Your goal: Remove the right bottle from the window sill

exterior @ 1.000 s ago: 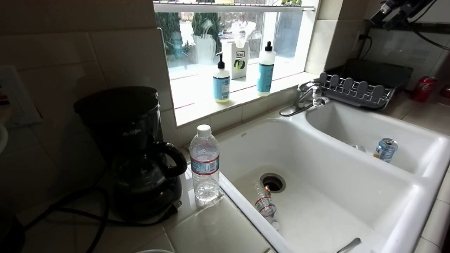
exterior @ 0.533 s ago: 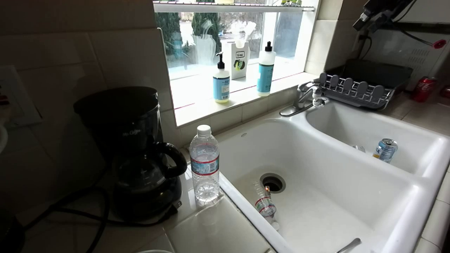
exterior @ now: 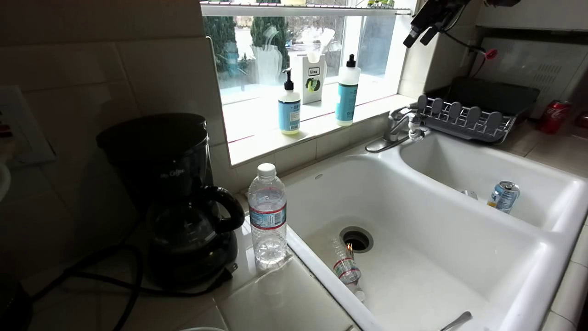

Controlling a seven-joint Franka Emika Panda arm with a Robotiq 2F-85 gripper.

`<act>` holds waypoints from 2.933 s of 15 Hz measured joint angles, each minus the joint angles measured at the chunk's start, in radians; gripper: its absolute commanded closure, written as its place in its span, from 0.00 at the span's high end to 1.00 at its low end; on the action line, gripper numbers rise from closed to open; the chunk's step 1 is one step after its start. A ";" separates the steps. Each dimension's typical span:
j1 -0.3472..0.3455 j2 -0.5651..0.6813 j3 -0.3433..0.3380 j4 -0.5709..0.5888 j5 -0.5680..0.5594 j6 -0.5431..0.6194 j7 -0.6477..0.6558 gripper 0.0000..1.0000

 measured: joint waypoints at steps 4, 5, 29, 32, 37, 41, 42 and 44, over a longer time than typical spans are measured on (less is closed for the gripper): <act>0.004 0.105 0.053 0.102 0.027 0.000 -0.017 1.00; 0.004 0.112 0.059 0.115 0.031 -0.002 -0.021 1.00; 0.019 0.482 0.112 0.372 -0.116 0.266 0.127 1.00; 0.018 0.492 0.113 0.382 -0.111 0.266 0.147 1.00; 0.013 0.502 0.113 0.393 -0.096 0.266 0.176 1.00; 0.010 0.510 0.113 0.399 -0.076 0.266 0.184 1.00; 0.010 0.511 0.113 0.399 -0.074 0.266 0.189 1.00; 0.009 0.514 0.113 0.399 -0.071 0.266 0.198 1.00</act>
